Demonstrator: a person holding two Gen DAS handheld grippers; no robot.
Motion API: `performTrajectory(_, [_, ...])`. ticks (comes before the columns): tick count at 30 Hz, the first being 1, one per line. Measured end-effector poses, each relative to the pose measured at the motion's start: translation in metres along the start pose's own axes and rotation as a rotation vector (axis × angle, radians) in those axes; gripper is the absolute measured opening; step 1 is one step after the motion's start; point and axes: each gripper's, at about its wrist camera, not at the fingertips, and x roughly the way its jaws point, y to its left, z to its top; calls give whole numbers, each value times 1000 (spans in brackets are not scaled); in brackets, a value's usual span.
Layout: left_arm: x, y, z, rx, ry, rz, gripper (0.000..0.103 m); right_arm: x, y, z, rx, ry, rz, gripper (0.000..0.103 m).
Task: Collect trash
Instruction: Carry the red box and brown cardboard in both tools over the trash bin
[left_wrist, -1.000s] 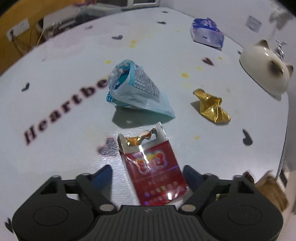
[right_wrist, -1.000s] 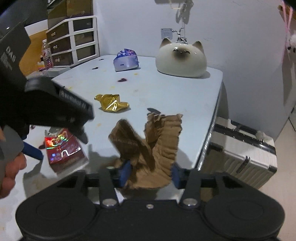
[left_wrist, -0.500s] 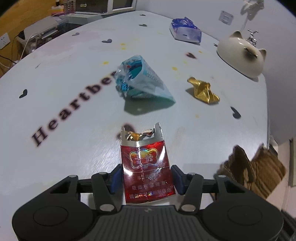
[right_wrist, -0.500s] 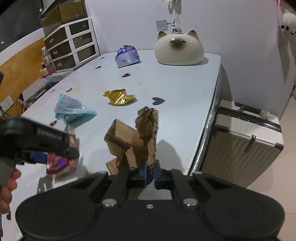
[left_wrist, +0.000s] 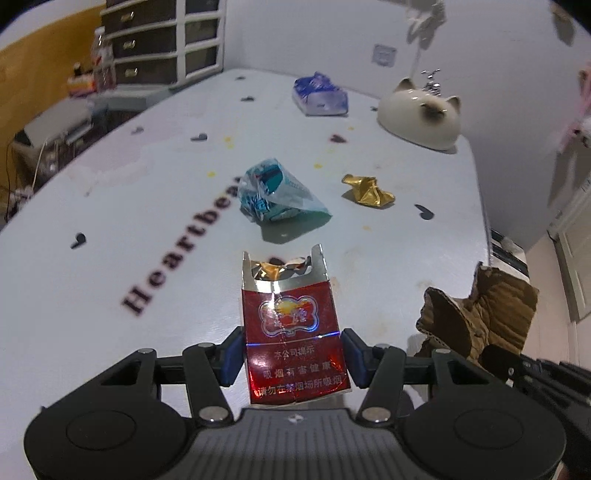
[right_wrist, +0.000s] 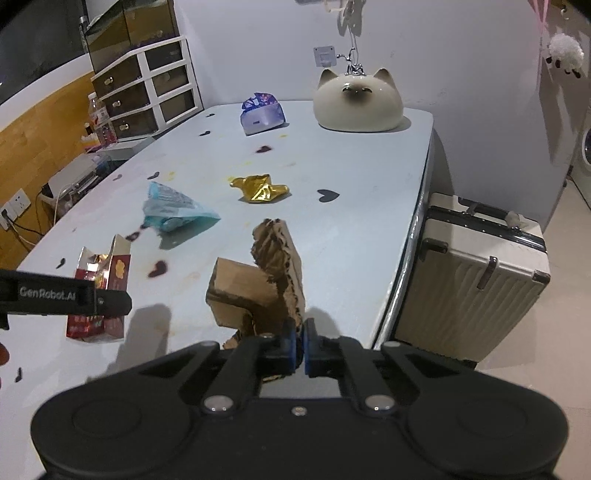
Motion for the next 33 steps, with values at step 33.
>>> performTrajectory(33, [-173,63,-113,212,-112,-211,55,-210,99,-98,137,-153,-166,4])
